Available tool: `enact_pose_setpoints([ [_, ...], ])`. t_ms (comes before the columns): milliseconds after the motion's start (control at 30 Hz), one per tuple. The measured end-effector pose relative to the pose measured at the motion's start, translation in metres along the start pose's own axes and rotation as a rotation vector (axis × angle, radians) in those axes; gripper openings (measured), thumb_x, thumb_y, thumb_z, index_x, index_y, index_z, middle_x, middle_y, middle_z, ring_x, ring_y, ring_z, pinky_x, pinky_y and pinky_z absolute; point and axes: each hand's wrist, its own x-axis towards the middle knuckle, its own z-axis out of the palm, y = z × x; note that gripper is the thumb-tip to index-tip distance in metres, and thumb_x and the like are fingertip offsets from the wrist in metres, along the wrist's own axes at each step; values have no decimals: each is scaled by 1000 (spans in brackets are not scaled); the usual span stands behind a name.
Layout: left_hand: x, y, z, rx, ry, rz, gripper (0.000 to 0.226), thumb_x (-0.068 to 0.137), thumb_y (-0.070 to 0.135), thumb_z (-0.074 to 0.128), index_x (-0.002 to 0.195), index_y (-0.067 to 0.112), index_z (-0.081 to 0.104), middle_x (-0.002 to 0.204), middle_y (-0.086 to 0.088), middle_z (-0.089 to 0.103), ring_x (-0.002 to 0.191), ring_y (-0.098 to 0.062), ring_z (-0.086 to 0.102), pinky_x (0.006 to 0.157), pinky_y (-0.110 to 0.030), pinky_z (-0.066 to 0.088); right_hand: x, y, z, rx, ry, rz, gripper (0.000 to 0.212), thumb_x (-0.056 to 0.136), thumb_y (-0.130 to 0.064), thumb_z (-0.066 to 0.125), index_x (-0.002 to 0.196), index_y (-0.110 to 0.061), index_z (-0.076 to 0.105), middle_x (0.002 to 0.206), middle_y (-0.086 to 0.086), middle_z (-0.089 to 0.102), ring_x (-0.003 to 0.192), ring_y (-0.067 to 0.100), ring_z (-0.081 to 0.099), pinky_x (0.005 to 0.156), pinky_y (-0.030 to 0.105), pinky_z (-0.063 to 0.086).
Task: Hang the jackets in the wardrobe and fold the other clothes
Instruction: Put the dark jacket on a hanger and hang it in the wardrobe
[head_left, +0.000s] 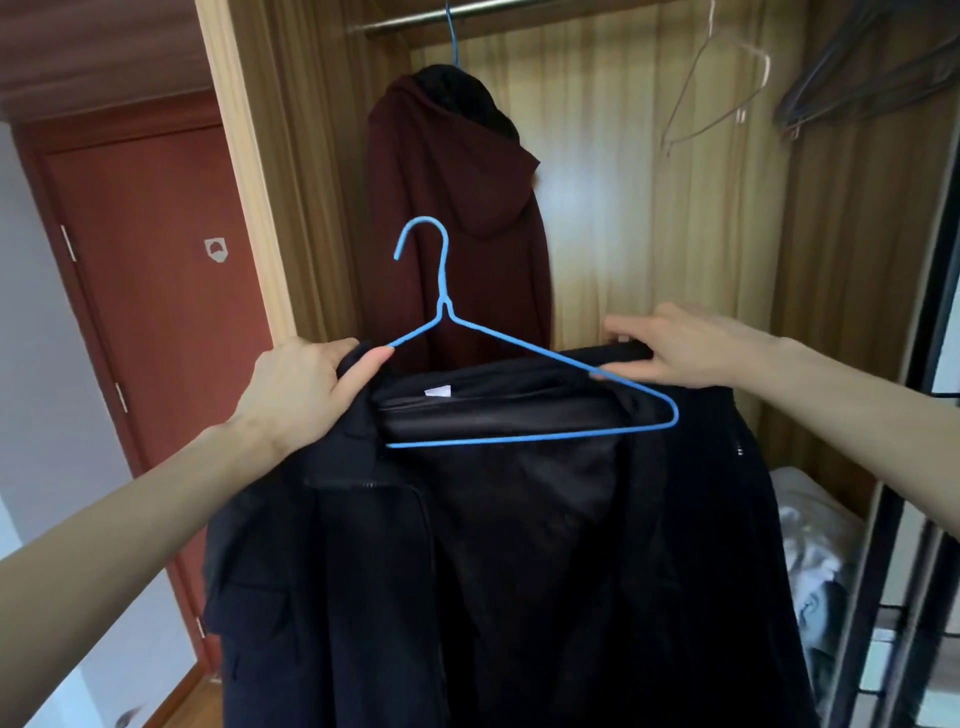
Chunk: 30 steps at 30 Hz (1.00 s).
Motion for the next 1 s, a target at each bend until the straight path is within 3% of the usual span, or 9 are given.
enact_pose_setpoints([
  [67, -1, -2, -2, -50, 11, -24, 68, 96, 71, 32, 71, 14, 60, 47, 0, 47, 55, -33, 49, 59, -40, 42, -4, 0, -4, 35, -58, 10, 54, 77, -84, 60, 97, -34, 54, 59, -3, 55, 57, 12, 54, 54, 33, 42],
  [133, -1, -3, -3, -53, 29, -37, 75, 97, 77, 29, 71, 13, 60, 47, -1, 48, 56, -32, 49, 59, -39, 41, -5, -1, -5, 13, -134, -15, 51, 75, -79, 71, 96, -37, 52, 59, -6, 54, 54, 9, 53, 49, 26, 38],
  [233, -1, 0, 0, -68, 31, -62, 77, 97, 78, 28, 72, 14, 62, 49, -1, 51, 57, -29, 52, 60, -41, 47, -1, -1, -2, -121, -265, -3, 29, 86, -45, 78, 98, -30, 57, 69, -9, 54, 57, 9, 50, 47, 24, 33],
  [300, -2, 3, 4, -73, 27, -59, 73, 98, 75, 29, 70, 15, 60, 48, 0, 50, 55, -26, 52, 59, -41, 47, 1, 6, 4, -113, -303, 52, 16, 90, -29, 75, 92, -23, 60, 73, -6, 56, 62, 16, 53, 54, 30, 43],
  [400, -2, 3, 7, 46, 57, 10, 71, 97, 75, 24, 66, 16, 51, 45, 0, 45, 49, -29, 49, 51, -36, 41, 2, 26, 9, -4, -279, 85, 17, 97, -34, 71, 107, -20, 70, 85, -6, 67, 83, 22, 66, 74, 39, 55],
  [533, -1, 5, 12, 225, 69, 210, 60, 101, 65, 32, 65, 18, 39, 44, 1, 41, 38, -32, 47, 43, -26, 30, 5, 37, -3, 251, -242, 148, 5, 100, -23, 69, 97, -26, 74, 96, -7, 74, 88, 14, 68, 70, 9, 47],
  [700, 9, 13, 16, 375, 117, 279, 53, 101, 54, 41, 66, 14, 39, 45, -6, 43, 32, -32, 47, 44, -22, 18, 15, 42, -18, 198, -191, 176, 18, 103, -18, 63, 116, -13, 74, 109, 3, 75, 100, 21, 68, 94, 41, 54],
  [867, 25, 17, 14, 395, 167, 236, 56, 107, 52, 44, 67, 13, 43, 45, -9, 47, 34, -33, 50, 45, -22, 18, 16, 45, -35, -71, -218, 85, 22, 101, -23, 64, 122, -27, 69, 102, -2, 73, 92, 21, 68, 85, 46, 57],
  [1000, 28, 18, 9, 349, 170, 138, 57, 103, 55, 45, 68, 10, 49, 44, -8, 40, 37, -36, 50, 44, -24, 22, 13, 48, -41, -71, -121, 194, 18, 99, -20, 67, 117, -20, 68, 99, 5, 70, 94, 29, 66, 84, 43, 55],
])
